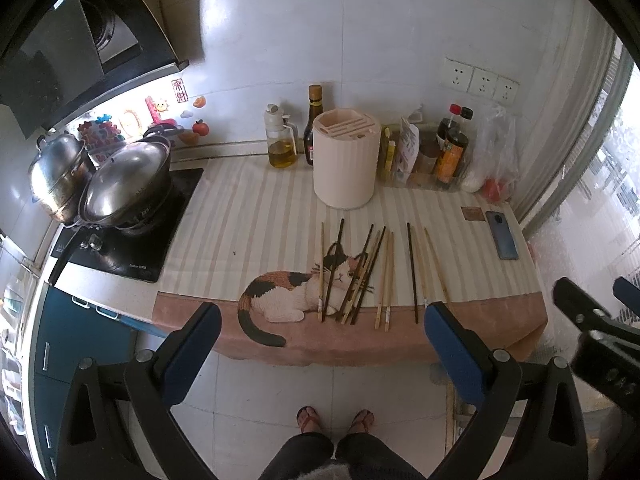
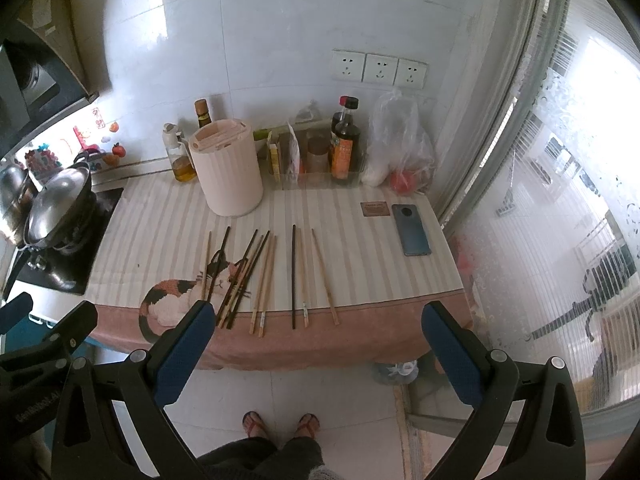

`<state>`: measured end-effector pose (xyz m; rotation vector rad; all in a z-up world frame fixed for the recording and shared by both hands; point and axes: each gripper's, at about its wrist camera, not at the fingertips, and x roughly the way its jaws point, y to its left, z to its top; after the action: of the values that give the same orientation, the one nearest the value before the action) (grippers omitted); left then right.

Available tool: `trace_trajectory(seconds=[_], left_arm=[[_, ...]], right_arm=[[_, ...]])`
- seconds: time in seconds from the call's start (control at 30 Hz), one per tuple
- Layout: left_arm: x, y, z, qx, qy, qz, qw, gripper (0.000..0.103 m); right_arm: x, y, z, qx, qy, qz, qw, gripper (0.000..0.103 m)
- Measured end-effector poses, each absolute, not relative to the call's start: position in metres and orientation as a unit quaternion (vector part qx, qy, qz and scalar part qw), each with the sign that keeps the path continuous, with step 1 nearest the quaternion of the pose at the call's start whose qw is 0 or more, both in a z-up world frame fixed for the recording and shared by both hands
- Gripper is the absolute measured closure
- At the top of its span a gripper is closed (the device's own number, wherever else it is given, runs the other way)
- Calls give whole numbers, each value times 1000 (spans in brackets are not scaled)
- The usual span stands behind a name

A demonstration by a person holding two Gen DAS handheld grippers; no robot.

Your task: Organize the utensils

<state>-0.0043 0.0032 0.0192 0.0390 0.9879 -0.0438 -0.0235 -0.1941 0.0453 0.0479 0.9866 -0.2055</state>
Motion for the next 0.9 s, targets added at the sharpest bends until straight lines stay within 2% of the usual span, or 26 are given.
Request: trace_trajectory(seconds=[0.2, 0.37, 0.57, 0.63, 0.9], left_arm=[[22, -2, 7, 27, 448, 27, 893, 0], [50, -3, -27, 34, 442, 73, 893, 0], [83, -5, -83, 67, 454, 116, 881, 0], [100, -4, -104, 70, 472, 117, 871, 0], [172, 12, -196, 59, 565, 91, 818, 0]], right_arm=[[-16, -224, 44, 59, 439, -107, 890, 0], [3, -257, 7, 84, 461, -112, 876, 0], [43, -286, -60, 94, 500, -89, 856, 22], [56, -290, -84, 94, 515, -85, 848, 31], [128, -305, -177, 119, 572, -74, 808, 53]])
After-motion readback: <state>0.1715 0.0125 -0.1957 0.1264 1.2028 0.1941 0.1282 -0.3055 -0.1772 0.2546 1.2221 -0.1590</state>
